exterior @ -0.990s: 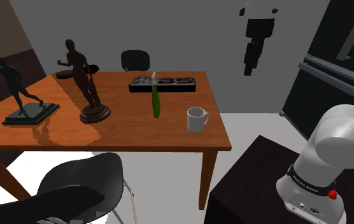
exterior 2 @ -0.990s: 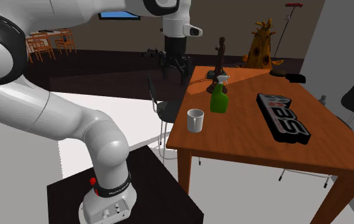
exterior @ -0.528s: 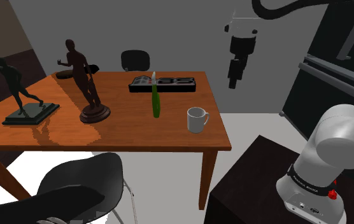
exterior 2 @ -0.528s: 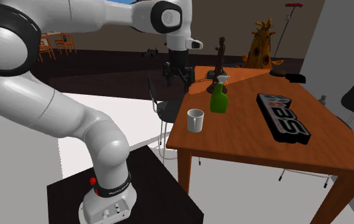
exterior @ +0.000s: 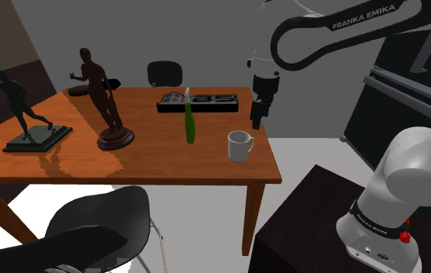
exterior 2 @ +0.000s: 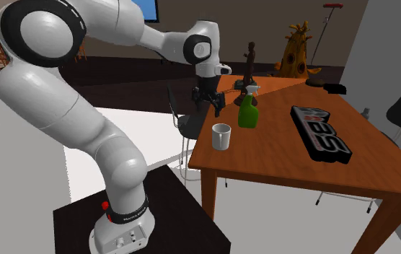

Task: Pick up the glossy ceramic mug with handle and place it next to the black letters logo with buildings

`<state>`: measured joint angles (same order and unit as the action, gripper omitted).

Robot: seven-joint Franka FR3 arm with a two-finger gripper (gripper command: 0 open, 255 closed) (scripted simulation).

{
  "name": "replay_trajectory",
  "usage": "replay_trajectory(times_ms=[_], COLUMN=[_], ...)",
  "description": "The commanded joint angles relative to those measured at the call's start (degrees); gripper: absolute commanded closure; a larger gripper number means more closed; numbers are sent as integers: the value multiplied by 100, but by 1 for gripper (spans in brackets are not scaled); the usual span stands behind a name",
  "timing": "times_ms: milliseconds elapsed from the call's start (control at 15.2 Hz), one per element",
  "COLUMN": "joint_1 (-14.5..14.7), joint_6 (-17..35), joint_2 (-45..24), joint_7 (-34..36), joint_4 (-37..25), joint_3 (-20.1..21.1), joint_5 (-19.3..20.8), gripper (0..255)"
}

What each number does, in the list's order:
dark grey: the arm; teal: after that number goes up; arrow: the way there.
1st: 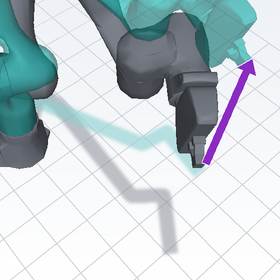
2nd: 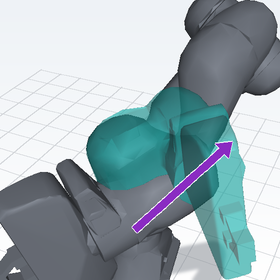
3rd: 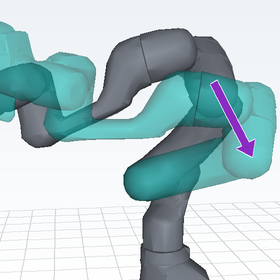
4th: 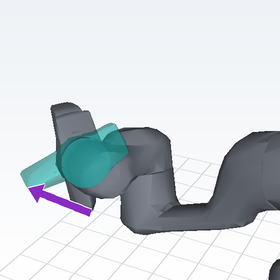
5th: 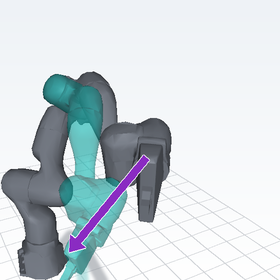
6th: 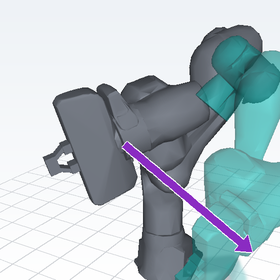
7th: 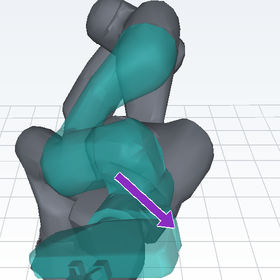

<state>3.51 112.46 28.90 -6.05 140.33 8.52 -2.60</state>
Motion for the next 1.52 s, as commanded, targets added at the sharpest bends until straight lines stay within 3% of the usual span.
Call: replay_trajectory(times_ms=[0, 462, 990, 1452], joint_1=[13, -1, -43, -43], joint_6=[428, 1781, 2428, 2428], joint_2=[-321, -1707, -2144, -2144], joint_7=[70, 482, 599, 599], joint_4=[35, -164, 56, 56], joint_3=[102, 473, 497, 497], joint_5=[35, 394, 553, 553], gripper=[0, 0, 0, 0])
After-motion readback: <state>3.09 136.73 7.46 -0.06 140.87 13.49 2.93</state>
